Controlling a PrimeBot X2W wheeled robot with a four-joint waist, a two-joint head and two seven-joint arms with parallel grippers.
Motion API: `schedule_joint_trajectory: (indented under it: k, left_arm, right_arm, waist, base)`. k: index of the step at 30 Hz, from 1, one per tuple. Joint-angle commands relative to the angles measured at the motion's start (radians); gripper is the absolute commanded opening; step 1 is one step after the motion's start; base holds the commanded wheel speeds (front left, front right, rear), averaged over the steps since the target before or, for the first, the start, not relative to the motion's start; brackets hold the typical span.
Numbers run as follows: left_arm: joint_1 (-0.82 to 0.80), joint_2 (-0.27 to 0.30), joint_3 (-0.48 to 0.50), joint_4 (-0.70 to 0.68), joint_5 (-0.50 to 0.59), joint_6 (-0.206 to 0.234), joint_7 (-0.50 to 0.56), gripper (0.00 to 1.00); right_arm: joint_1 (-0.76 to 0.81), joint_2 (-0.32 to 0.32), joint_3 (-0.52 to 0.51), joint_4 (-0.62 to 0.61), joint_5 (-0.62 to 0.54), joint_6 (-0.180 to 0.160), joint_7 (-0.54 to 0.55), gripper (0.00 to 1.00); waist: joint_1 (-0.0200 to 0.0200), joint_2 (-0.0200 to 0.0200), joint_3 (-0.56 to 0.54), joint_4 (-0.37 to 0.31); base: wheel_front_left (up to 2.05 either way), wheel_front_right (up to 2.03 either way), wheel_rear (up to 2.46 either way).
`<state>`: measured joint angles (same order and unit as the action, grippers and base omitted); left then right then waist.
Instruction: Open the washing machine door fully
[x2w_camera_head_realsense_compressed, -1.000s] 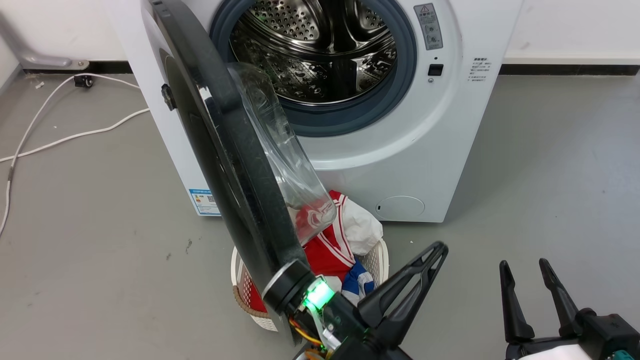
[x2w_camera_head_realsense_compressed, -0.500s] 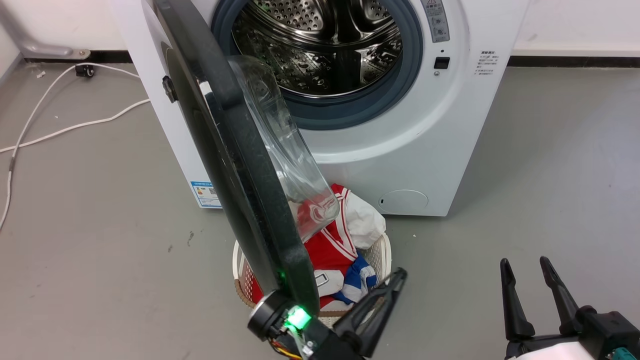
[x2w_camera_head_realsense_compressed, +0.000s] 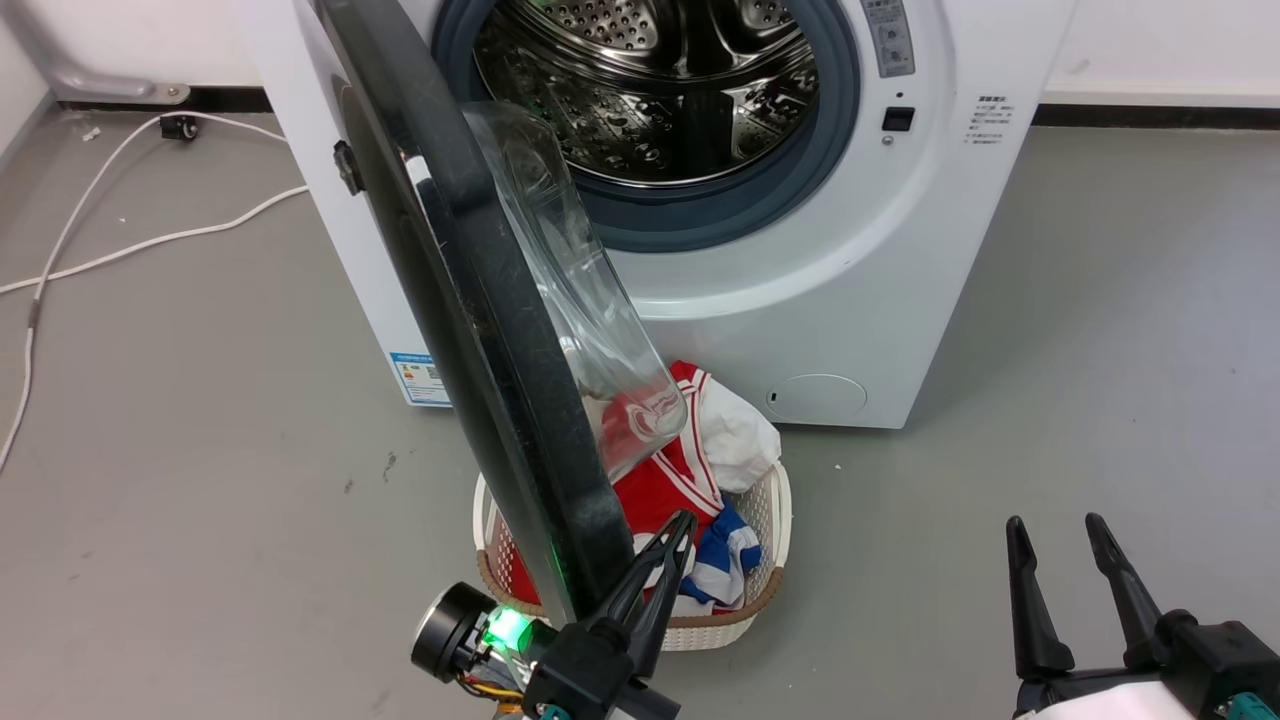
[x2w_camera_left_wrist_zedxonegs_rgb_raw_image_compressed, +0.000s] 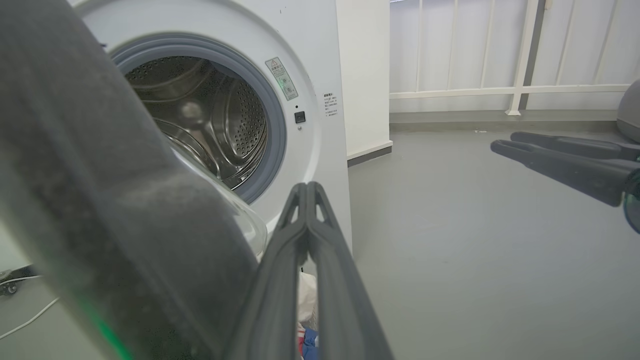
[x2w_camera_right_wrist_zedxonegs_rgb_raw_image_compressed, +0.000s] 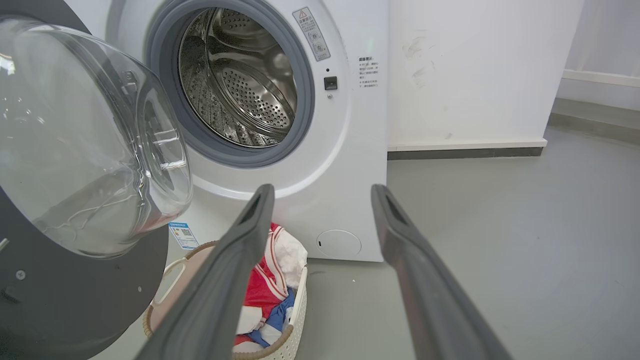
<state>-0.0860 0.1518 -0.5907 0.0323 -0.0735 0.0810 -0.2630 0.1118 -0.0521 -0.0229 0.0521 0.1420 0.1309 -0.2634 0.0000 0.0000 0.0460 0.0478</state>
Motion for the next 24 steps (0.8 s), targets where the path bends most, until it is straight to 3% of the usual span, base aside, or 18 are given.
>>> schedule_joint_trajectory:
  k: [1, 24]
  left_arm:
    - [0.013, 0.006, 0.017, 0.005, -0.001, 0.010, -0.003, 0.00]
    - [0.132, 0.044, 0.166, -0.048, -0.011, 0.068, 0.000, 0.00]
  right_arm:
    - [-0.002, 0.003, 0.002, 0.003, 0.003, 0.000, -0.002, 1.00]
    - [0.027, 0.003, 0.020, 0.016, 0.005, 0.000, -0.002, 1.00]
  waist:
    - [0.0000, 0.0000, -0.001, 0.008]
    - [0.0000, 0.0000, -0.023, 0.151]
  base:
    - [0.00, 0.00, 0.00]
    - [0.00, 0.00, 0.00]
